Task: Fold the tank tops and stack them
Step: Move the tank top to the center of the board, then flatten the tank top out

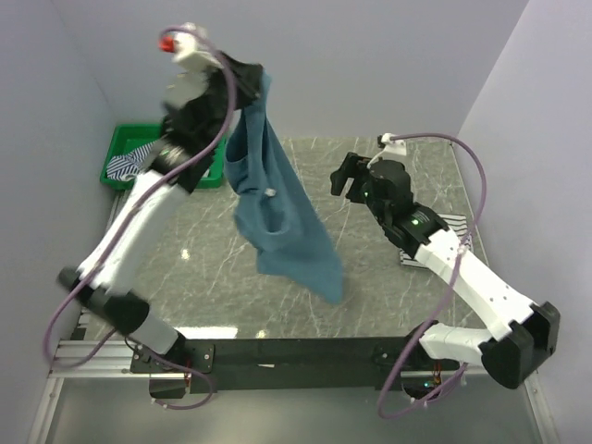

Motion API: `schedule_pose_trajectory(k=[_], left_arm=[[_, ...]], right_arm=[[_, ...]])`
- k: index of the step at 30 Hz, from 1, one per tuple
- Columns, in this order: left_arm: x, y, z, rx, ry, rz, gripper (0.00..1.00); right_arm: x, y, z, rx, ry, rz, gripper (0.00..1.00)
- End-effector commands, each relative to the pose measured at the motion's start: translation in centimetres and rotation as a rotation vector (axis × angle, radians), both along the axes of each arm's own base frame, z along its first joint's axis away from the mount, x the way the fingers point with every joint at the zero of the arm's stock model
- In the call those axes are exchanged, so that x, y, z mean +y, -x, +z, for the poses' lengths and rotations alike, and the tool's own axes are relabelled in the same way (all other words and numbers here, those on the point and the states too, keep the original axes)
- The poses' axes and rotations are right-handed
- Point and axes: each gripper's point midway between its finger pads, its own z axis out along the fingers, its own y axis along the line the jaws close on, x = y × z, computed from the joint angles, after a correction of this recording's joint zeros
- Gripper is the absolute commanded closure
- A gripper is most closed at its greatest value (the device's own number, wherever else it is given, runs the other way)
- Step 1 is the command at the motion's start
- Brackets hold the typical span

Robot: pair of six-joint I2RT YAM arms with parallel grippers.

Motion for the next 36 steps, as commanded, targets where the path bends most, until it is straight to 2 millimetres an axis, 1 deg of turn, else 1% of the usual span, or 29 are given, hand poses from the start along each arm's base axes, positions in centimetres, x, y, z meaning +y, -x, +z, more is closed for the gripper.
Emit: schedule_pose_trajectory(k=[1, 2, 3, 5, 6, 7, 8, 9, 10, 11, 13, 15, 17, 18, 19, 20, 21, 23, 24, 25, 26, 27, 28, 29, 30, 31, 32, 33, 36], left_arm=[[-4.1, -7.8, -14.7, 0.358, 0.008, -0.116, 0.63], [-3.5, -9.7, -17.4, 0.424, 0.005, -0.118, 0.57], [-4.1, -12.2, -23.3, 0.55, -0.016, -0.122, 0.49], [-3.3, -13.2, -26.5, 0.671, -0.005, -0.14, 0.45], [-2.9, -13.1, -27.1, 0.686, -0.003, -0.127, 0.42], [-2.3, -12.4, -29.4, 0.726, -0.022, -0.106, 0.4], [-1.8, -12.4, -28.7, 0.677, -0.012, -0.085, 0.38], [-1.2, -11.3, -27.0, 0.646, 0.002, -0.082, 0.37], [-0.2, -10.6, -28.7, 0.68, -0.005, -0.037, 0.37], [1.2, -10.1, -29.0, 0.694, -0.009, 0.025, 0.36], [3.1, -8.4, -28.8, 0.712, -0.005, 0.085, 0.34], [5.5, -6.2, -29.5, 0.745, 0.004, 0.163, 0.35], [7.5, -4.8, -29.5, 0.748, 0.05, 0.215, 0.36], [8.7, -3.3, -29.0, 0.726, 0.073, 0.227, 0.37], [9.6, -2.7, -28.7, 0.716, 0.088, 0.243, 0.37], [11.3, -2.3, -28.5, 0.714, 0.103, 0.275, 0.37], [12.1, -1.2, -27.7, 0.706, 0.105, 0.273, 0.39], [14.2, -0.6, -26.8, 0.696, 0.109, 0.303, 0.38], [14.8, 0.1, -26.0, 0.686, 0.102, 0.307, 0.38], [15.2, 0.3, -25.6, 0.68, 0.103, 0.306, 0.38], [16.2, 0.7, -24.8, 0.661, 0.112, 0.319, 0.38], [16.7, 0.9, -24.7, 0.655, 0.102, 0.322, 0.38], [16.8, 1.1, -24.5, 0.652, 0.103, 0.315, 0.38], [17.7, 1.2, -24.4, 0.65, 0.109, 0.328, 0.38], [17.9, 1.4, -24.2, 0.644, 0.107, 0.322, 0.39], [18.2, 1.3, -24.0, 0.637, 0.107, 0.317, 0.39], [18.4, 1.4, -24.1, 0.638, 0.113, 0.308, 0.39], [18.6, 1.4, -24.2, 0.638, 0.109, 0.303, 0.39], [18.6, 1.4, -24.7, 0.642, 0.108, 0.275, 0.4]], right_arm=[[0.0, -1.4, -5.5, 0.129, 0.043, 0.004, 0.16], [0.4, -1.5, -6.6, 0.162, 0.04, 0.026, 0.16], [0.6, -1.4, -8.3, 0.214, 0.048, 0.034, 0.16], [0.8, -0.7, -10.0, 0.259, 0.064, 0.053, 0.18], [1.4, 0.0, -9.9, 0.252, 0.051, 0.085, 0.18], [1.6, 1.4, -11.7, 0.28, 0.067, 0.106, 0.18], [2.6, 2.7, -12.3, 0.283, 0.081, 0.144, 0.18], [3.3, 4.0, -12.9, 0.291, 0.088, 0.17, 0.18], [3.5, 5.4, -14.8, 0.328, 0.116, 0.183, 0.18], [5.3, 7.6, -15.7, 0.344, 0.146, 0.245, 0.19], [6.5, 9.6, -17.2, 0.365, 0.181, 0.263, 0.2], [9.2, 12.6, -18.7, 0.39, 0.227, 0.34, 0.22], [10.8, 13.3, -18.5, 0.37, 0.272, 0.359, 0.25], [12.8, 14.1, -18.5, 0.361, 0.301, 0.396, 0.28], [13.6, 14.1, -18.5, 0.352, 0.321, 0.402, 0.3], [14.7, 14.3, -18.4, 0.349, 0.33, 0.425, 0.32], [16.8, 14.7, -18.5, 0.344, 0.347, 0.464, 0.37], [19.0, 15.2, -18.8, 0.351, 0.361, 0.509, 0.43], [21.0, 15.1, -19.1, 0.354, 0.373, 0.531, 0.5], [22.0, 15.1, -19.3, 0.357, 0.377, 0.547, 0.54], [22.7, 15.3, -21.0, 0.386, 0.418, 0.56, 0.58], [24.3, 14.9, -19.9, 0.367, 0.397, 0.571, 0.59], [25.2, 15.2, -20.1, 0.369, 0.402, 0.588, 0.59], [25.7, 15.3, -21.4, 0.393, 0.425, 0.598, 0.59], [27.0, 15.2, -20.6, 0.381, 0.404, 0.611, 0.6], [27.6, 15.3, -20.8, 0.387, 0.404, 0.62, 0.6], [28.0, 15.6, -21.9, 0.408, 0.424, 0.632, 0.6], [29.0, 15.5, -21.2, 0.397, 0.412, 0.639, 0.6], [30.0, 15.6, -22.0, 0.412, 0.428, 0.65, 0.58]])
